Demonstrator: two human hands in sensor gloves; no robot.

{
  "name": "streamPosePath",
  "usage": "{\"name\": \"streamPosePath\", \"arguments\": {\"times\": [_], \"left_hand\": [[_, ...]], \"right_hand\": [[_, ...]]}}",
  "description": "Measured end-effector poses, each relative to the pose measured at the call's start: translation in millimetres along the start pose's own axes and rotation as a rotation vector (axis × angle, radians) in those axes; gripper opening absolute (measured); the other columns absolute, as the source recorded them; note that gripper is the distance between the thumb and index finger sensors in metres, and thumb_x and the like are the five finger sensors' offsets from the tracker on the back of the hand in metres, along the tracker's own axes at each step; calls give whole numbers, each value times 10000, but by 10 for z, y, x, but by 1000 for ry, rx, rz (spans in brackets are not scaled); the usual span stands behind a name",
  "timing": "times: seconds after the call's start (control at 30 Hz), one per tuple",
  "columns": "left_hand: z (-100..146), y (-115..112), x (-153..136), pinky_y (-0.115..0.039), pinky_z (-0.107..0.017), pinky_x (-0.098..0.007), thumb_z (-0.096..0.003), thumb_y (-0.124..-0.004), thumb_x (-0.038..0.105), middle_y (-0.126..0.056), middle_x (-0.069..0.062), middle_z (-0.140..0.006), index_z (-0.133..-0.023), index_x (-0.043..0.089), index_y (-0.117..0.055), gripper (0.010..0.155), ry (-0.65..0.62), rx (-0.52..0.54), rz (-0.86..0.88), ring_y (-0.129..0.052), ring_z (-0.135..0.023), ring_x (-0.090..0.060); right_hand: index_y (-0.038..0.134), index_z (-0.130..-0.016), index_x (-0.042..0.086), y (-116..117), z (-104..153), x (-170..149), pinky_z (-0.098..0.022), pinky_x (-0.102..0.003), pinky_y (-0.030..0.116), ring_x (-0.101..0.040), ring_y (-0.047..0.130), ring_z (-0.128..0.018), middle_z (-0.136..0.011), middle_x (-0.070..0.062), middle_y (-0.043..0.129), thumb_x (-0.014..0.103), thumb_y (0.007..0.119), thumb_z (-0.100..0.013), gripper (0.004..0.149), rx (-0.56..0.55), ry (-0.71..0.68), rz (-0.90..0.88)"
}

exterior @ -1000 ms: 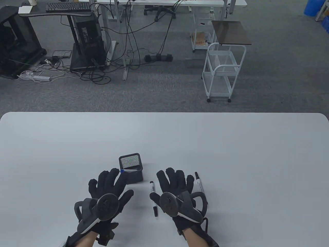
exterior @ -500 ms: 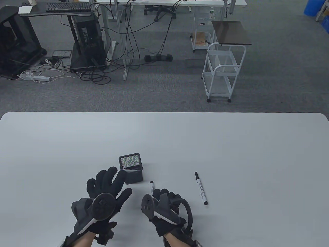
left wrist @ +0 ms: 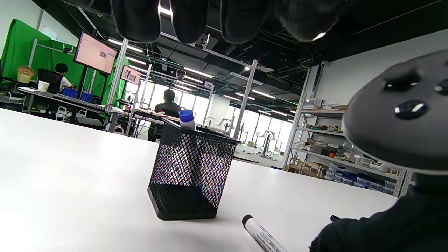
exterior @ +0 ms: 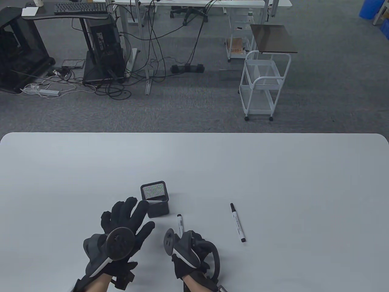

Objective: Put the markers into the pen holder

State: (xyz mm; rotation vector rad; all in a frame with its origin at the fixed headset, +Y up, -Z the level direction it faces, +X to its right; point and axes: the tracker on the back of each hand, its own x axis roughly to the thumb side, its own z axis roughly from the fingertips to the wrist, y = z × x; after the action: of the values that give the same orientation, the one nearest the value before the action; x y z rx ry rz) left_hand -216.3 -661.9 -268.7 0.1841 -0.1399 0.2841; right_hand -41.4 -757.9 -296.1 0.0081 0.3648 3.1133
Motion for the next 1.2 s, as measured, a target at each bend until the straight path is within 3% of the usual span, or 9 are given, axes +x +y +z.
{"name": "streamPosePath", "arguments": {"times": [0.73, 1.0, 1.2], "left_hand": [[-25, -28, -7, -336, -804, -765, -600, -610, 603, -406, -75, -1314, -1204, 387, -461, 659, 2, -25, 19, -443, -1206, -522], [-26, -44, -2, -336, -804, -765, -600, -611, 602, -404, -74, -1314, -1204, 385, -465, 657, 1, -27, 15, -441, -1206, -523], [-20, -45, -2, -339, -804, -765, -599, -612, 600, -409, -76, -1313, -1203, 380, -472, 658, -3, -22, 17, -445, -1205, -523]], "right_hand": [[640, -992, -157, -11, -62, 65, -534, -659, 673, -305, 956, -502, -755, -321, 826, 286, 799, -606, 609, 32, 53, -64], [658, -981, -130, -23, -79, 33, -546, -646, 679, -289, 966, -496, -746, -295, 840, 288, 827, -590, 597, 32, 40, -71], [667, -976, -108, -95, -104, -91, -556, -640, 679, -281, 979, -515, -765, -275, 858, 308, 824, -587, 590, 60, 21, -175]]}}
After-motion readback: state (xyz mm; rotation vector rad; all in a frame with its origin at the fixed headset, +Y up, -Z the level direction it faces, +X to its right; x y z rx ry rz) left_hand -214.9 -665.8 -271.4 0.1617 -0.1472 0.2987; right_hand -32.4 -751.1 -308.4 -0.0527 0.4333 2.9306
